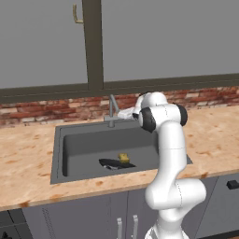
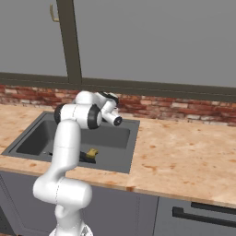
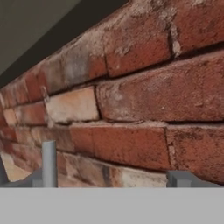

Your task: Pick the pan and sponge and place them into the sink. Then turn on the water.

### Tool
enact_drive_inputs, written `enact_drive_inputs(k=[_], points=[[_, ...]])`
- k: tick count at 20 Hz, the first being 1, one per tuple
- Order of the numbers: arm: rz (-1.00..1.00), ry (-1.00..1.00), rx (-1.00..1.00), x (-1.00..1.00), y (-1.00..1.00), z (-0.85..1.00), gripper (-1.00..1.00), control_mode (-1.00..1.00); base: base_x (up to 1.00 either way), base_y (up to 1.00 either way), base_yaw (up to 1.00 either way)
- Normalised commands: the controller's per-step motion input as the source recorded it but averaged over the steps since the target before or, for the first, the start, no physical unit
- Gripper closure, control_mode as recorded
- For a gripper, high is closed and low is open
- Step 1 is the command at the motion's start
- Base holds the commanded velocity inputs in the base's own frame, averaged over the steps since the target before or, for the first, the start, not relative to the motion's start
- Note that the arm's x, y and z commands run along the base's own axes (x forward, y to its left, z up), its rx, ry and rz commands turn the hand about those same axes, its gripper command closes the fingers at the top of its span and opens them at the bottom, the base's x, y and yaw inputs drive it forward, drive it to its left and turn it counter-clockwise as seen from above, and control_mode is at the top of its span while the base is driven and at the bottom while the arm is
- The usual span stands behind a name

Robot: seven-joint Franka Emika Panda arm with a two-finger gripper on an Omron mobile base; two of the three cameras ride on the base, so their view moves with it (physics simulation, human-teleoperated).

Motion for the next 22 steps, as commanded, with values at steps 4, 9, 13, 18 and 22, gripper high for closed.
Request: enact_drive_inputs(k=[4,9,13,18,22], points=[[-0.12,0.01,0.00,0.18,0.07,-0.17,-1.00,-1.00,0.00,0.00,0.00],[-0.11,0.01,0.00,0.16,-0.02,-0.14,-1.00,-1.00,0.00,0.00,0.00],[-0.10,0.02,0.01,0.14,-0.02,-0.15,-1.00,-1.00,0.00,0.00,0.00],[-0.09,0.02,0.01,0.10,-0.13,-0.11,1.00,-1.00,0.00,0.00,0.00],[-0.07,0.01,0.02,0.00,-0.40,-0.03,1.00,-1.00,0.00,0.00,0.00]])
